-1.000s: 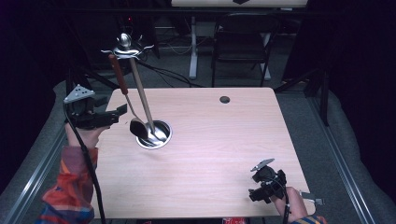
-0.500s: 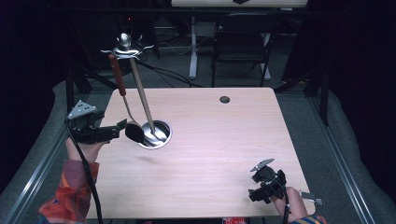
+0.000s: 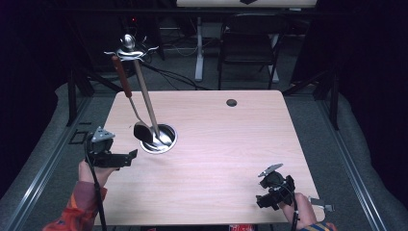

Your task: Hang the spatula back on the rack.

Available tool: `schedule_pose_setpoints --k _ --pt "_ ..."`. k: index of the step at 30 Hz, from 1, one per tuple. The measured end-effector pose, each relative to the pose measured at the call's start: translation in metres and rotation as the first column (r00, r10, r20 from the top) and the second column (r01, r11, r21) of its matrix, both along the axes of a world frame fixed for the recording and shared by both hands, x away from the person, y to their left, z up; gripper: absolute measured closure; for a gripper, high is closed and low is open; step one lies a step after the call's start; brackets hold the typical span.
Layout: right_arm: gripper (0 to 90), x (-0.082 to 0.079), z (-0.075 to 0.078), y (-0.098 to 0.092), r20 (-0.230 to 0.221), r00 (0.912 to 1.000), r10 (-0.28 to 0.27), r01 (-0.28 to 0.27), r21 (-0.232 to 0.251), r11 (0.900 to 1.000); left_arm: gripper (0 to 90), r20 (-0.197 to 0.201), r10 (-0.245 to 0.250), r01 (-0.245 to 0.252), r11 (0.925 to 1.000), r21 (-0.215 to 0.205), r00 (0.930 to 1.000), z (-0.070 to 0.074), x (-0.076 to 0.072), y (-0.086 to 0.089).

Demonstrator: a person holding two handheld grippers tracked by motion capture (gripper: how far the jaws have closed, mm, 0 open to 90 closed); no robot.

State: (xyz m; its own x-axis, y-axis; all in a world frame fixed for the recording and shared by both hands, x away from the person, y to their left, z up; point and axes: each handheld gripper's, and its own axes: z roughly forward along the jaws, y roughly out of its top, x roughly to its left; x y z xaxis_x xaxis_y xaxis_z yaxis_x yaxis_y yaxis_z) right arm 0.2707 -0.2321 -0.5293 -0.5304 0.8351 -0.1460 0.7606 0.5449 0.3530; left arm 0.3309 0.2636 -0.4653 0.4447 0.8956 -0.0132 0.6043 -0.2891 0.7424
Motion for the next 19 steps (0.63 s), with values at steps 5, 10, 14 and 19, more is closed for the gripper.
schedule_pose_setpoints --k 5,10,14,19 --pt "15.3 0.0 0.0 0.0 0.0 1.0 0.003 -0.003 -0.002 1.0 0.1 -0.009 -0.032 0.032 0.9992 0.023 0.9994 -0.018 -0.006 0.0" --pt "15.3 0.0 0.001 0.001 -0.003 1.0 0.008 -0.008 -0.008 1.0 0.0 -0.105 -0.05 0.051 0.9987 0.0 0.9932 -0.037 -0.002 0.003" --pt "15.3 0.0 0.001 0.002 -0.007 0.9998 0.019 -0.019 -0.007 1.0 0.0 -0.134 -0.056 0.056 0.9984 -0.006 0.9894 -0.044 0.001 0.005" --pt "15.3 0.001 0.0 0.003 -0.004 0.9997 0.023 -0.023 -0.002 1.0 0.0 -0.16 -0.055 0.053 0.9985 -0.016 0.9857 -0.052 0.003 0.008"
